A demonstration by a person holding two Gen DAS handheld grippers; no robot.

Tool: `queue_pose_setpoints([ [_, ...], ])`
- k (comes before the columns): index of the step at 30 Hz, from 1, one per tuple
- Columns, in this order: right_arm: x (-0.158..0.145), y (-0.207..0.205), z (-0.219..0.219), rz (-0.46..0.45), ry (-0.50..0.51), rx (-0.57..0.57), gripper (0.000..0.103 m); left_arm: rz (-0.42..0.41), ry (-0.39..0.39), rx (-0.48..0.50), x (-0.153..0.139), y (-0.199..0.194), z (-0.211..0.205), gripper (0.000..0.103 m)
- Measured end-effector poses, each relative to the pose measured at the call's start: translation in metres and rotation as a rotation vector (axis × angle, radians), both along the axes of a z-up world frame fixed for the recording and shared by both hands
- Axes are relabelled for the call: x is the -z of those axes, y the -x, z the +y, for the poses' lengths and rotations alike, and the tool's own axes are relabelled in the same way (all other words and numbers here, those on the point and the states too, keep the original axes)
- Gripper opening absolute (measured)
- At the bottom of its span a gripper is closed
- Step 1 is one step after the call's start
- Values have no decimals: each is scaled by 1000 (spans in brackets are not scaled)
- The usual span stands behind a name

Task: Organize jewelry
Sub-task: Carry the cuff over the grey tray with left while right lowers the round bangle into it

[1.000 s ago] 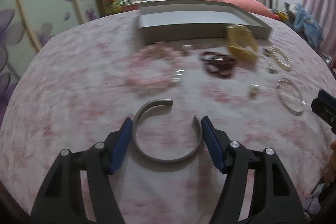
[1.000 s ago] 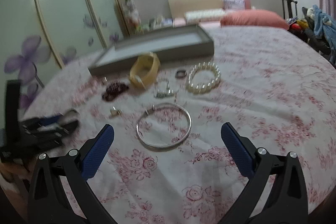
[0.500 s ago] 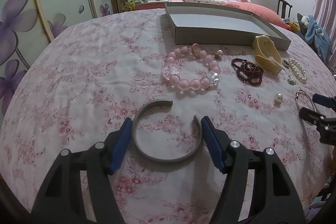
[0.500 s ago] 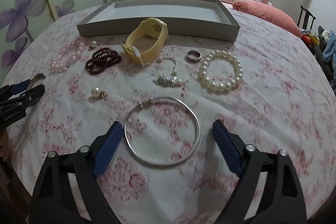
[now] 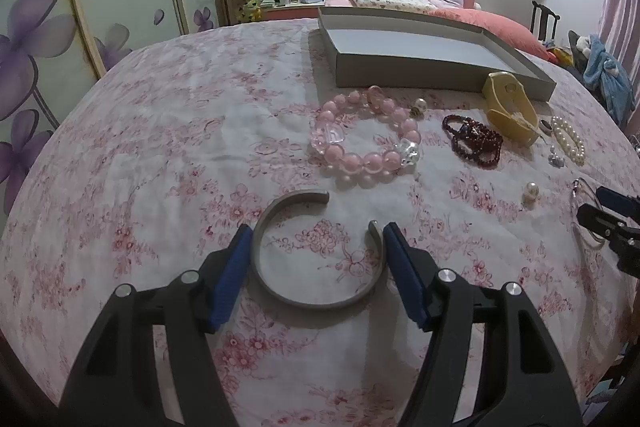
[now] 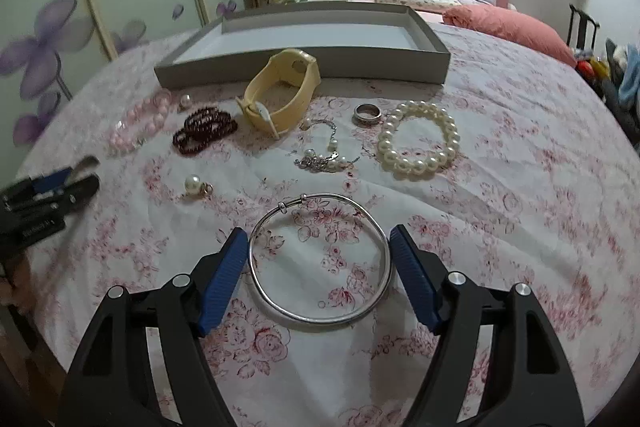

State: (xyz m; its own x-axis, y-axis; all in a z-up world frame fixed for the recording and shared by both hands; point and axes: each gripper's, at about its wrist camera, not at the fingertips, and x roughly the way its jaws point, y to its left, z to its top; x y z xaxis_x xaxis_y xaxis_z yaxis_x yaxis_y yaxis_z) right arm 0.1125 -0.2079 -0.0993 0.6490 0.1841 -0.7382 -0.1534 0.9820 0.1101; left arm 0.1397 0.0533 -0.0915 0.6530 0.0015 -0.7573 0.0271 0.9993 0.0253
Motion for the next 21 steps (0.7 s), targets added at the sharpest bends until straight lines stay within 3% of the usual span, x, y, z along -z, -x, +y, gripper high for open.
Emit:
queue_pose_setpoints([
  [10,-23,16,-6,-147,-60,44,73,-97,50,-37,-16,14,1,65],
  [21,-65,38,10,-454,-10,84,73,-360,76,-31,-66,35,-28,65],
])
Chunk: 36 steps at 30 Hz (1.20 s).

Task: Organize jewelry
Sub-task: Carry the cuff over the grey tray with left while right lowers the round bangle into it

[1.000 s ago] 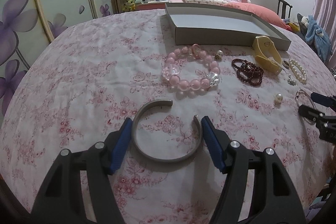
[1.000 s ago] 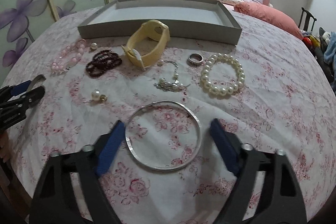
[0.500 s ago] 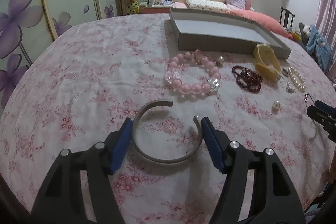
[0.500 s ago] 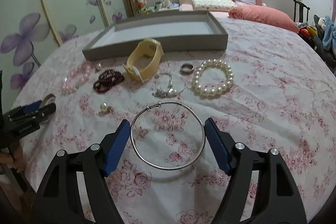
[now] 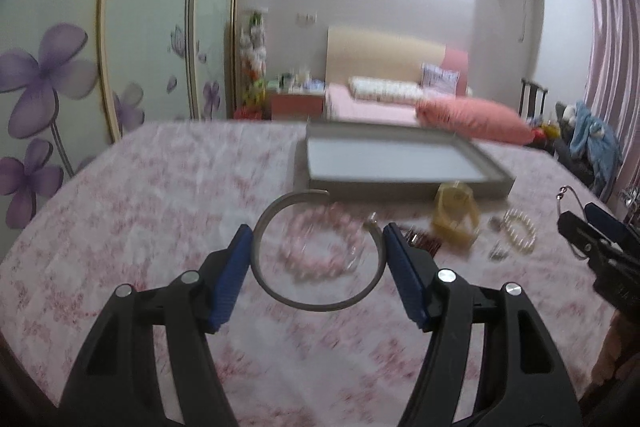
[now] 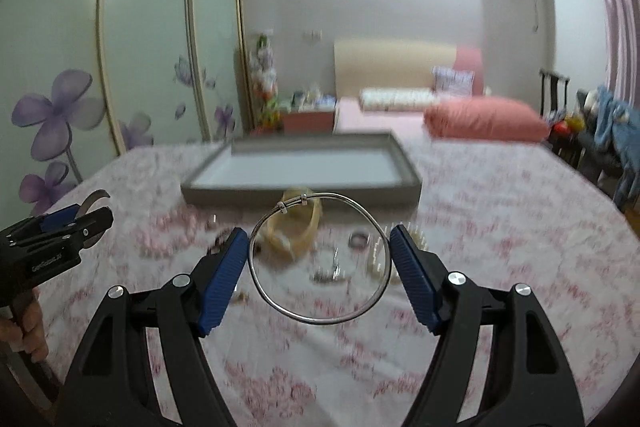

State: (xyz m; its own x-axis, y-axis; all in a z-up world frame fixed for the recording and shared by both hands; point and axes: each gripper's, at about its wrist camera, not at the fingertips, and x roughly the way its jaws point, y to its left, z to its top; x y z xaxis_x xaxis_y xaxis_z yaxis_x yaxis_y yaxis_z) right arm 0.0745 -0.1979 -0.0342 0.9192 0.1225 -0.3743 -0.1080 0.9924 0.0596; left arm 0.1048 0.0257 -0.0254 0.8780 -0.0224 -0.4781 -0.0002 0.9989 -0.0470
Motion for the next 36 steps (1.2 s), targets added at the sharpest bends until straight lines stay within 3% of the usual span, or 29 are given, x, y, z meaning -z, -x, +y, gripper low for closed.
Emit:
queue_pose_setpoints([
  [13,-27,-19,-9,-147,-13,87,73,-122,-23,-8,-28,-20,-21,65],
  [22,-46,-67,-17,-209,9,118,73,-144,-29,-14,-45,-83,-31,65],
  [28,-44,-124,-24,-158,-10,110,73,-78,-1,-8,-36,-143,-37,65],
  [36,-17,-209,-20,81,-30,32,73,96,19,15,0,-223,-44,65],
])
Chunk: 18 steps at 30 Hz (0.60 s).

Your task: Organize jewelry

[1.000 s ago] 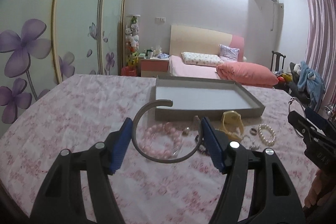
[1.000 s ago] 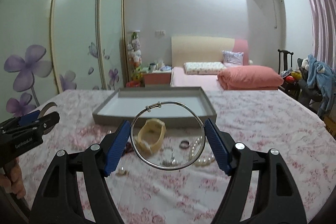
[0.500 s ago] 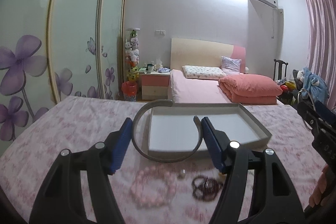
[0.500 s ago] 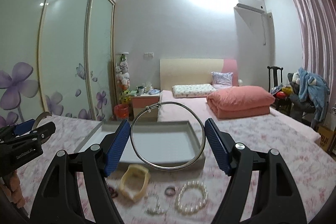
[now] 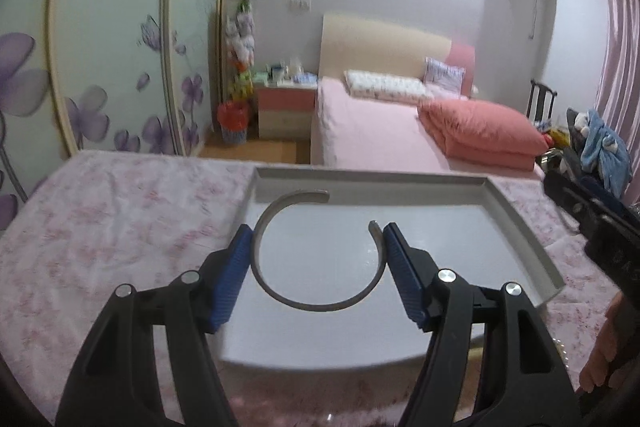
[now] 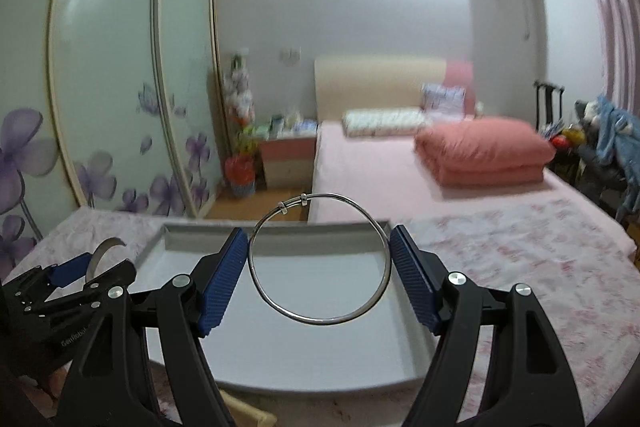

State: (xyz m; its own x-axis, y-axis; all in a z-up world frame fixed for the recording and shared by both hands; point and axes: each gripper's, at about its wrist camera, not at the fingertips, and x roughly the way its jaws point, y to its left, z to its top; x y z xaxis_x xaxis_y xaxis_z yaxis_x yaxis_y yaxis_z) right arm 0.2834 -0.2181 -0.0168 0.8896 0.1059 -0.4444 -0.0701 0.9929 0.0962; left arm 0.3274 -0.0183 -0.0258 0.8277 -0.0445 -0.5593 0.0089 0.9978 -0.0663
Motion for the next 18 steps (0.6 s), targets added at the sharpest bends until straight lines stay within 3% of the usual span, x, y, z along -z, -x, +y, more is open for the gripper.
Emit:
queue_pose_setpoints([
  [4,27,-30,7,175,-17,-41,73,87,3,27,19,-28,-4,65],
  [9,51,-51,8,321,-23,-42,73,182,21,49,41,-49,-3,65],
  [13,56,-57,6,369,-33,-46,74,216,35,56,48,-53,-5,65],
  [15,54,-54,1,362,-41,-41,81,228,46,57,49,-54,-4,65],
  [18,45,-43,-5,334,-58,-28,82,237,66,52,47,-54,3,65],
])
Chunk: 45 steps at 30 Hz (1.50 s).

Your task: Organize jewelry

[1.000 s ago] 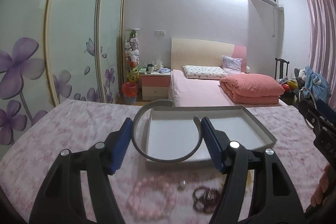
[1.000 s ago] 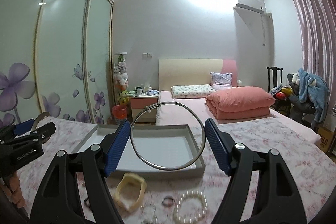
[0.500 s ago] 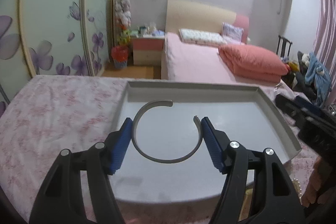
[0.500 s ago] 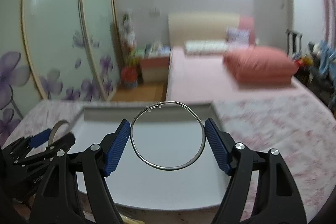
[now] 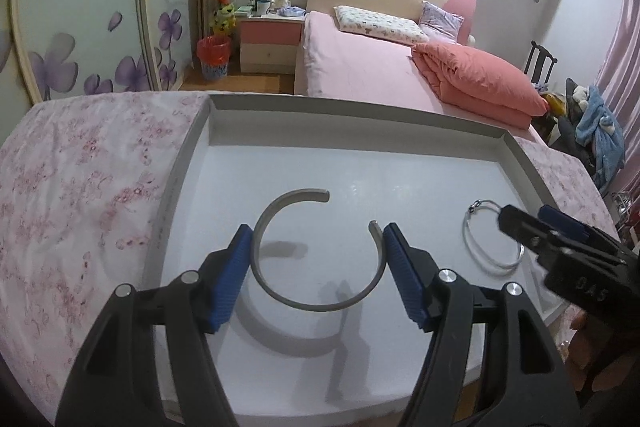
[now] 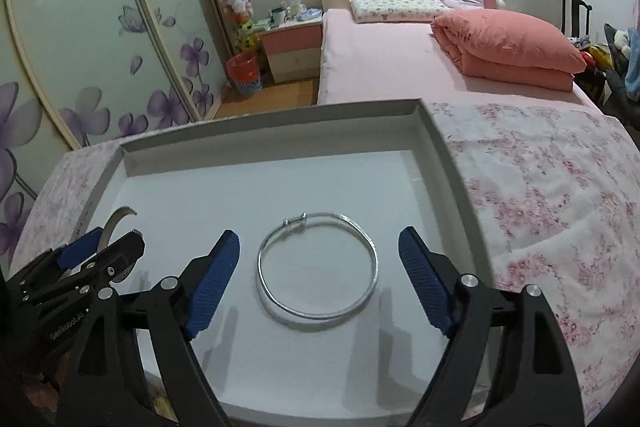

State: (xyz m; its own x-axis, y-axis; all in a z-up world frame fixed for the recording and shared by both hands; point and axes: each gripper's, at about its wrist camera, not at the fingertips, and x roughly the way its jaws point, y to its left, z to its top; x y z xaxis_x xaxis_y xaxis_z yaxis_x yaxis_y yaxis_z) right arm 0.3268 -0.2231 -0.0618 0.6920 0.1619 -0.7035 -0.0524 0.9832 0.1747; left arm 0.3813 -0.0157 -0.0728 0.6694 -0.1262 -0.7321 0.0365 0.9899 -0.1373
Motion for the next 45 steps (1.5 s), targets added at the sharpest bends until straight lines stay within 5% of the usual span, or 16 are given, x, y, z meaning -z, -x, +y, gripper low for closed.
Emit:
queue_pose_setpoints([
  [13,-61,93,-18,-238,-34,53,82,-99,24,-82,-42,85,58,66],
  [20,-61,143,-10,-293,-26,28,82,-213,-49,-93,-53,142,73,65],
  [24,-54,153,-6,-282,-37,8,82,-171,-1,-103,-52,140,81,59],
  [27,-52,158,-6,-293,-10,0,82,-116,-59,-107,-43,132,90,74],
  [33,-43,155,0,-270,-15,-20,82,-3,-130,-18,-11,120,85,83],
  [45,-34,154,3,-260,10,-21,82,7,-343,75,5,103,63,90],
])
